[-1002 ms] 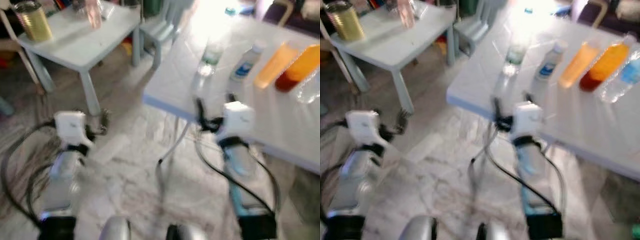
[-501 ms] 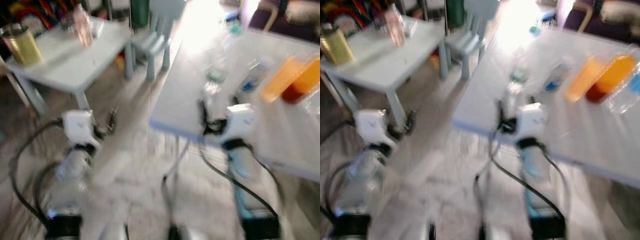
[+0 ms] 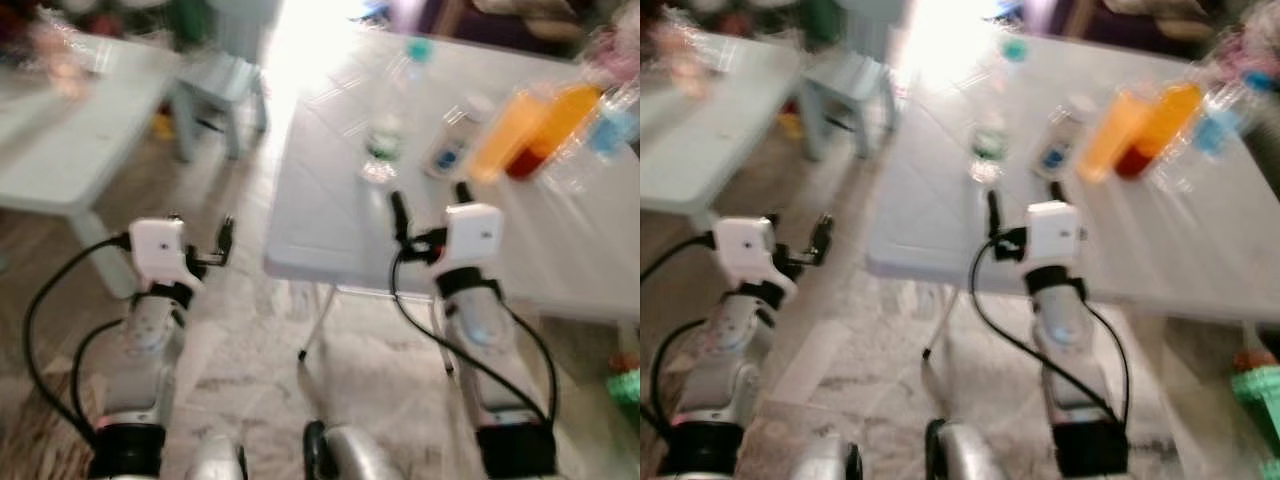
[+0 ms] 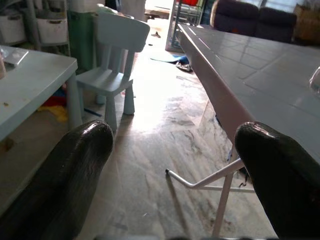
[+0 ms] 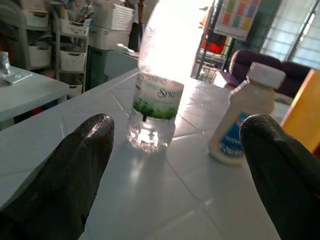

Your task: Restocking fridge

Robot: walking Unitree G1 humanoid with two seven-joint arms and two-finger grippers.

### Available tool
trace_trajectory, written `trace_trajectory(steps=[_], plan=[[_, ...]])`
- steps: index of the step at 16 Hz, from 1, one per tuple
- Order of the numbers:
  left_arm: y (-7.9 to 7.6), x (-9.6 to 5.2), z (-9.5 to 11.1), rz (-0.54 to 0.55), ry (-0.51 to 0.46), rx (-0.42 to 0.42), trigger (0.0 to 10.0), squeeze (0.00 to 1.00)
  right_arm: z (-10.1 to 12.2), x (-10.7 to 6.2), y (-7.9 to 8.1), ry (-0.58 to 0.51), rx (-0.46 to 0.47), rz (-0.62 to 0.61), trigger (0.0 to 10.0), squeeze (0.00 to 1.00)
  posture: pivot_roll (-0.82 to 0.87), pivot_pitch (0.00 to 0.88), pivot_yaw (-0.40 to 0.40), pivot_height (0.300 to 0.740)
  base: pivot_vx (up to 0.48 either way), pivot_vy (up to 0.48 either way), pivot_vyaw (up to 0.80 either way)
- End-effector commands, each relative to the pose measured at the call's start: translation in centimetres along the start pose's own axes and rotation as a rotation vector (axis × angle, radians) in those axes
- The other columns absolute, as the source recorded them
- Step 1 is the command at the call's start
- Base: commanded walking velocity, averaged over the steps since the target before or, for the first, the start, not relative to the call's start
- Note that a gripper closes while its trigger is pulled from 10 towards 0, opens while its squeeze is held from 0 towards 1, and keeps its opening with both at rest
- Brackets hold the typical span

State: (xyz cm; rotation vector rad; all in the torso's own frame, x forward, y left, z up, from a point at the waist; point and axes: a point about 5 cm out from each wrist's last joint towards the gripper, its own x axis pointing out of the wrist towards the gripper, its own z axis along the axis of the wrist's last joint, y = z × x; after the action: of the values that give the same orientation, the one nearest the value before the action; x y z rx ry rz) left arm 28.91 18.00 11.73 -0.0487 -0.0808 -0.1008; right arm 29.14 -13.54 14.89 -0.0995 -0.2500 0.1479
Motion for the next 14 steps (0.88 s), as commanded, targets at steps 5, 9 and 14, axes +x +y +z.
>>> trace_trajectory(steps=[5,9,14], plan=[[-0.58,-0.12,-0.02,-0.024,-0.005,0.009,10.0,0.00,0.24,0.18,-0.72,-0.013,-0.028,-0.012,10.0,0.00,0.03,0.140,-0.077,0.740,0.000,0.000,-0.48],[-0.69,-0.15,0.08,-0.027,-0.012,-0.005,10.0,0.00,0.47,0.07,-0.68,-0.026,-0.041,-0.007,10.0,0.00,0.03,0.141,-0.076,0.740,0.291,0.000,0.00],[-1.09,-0.03,0.06,-0.036,-0.013,-0.015,10.0,0.00,0.88,0.27,-0.48,-0.043,-0.036,0.001,10.0,0.00,0.03,0.139,-0.076,0.740,0.319,0.000,0.00]])
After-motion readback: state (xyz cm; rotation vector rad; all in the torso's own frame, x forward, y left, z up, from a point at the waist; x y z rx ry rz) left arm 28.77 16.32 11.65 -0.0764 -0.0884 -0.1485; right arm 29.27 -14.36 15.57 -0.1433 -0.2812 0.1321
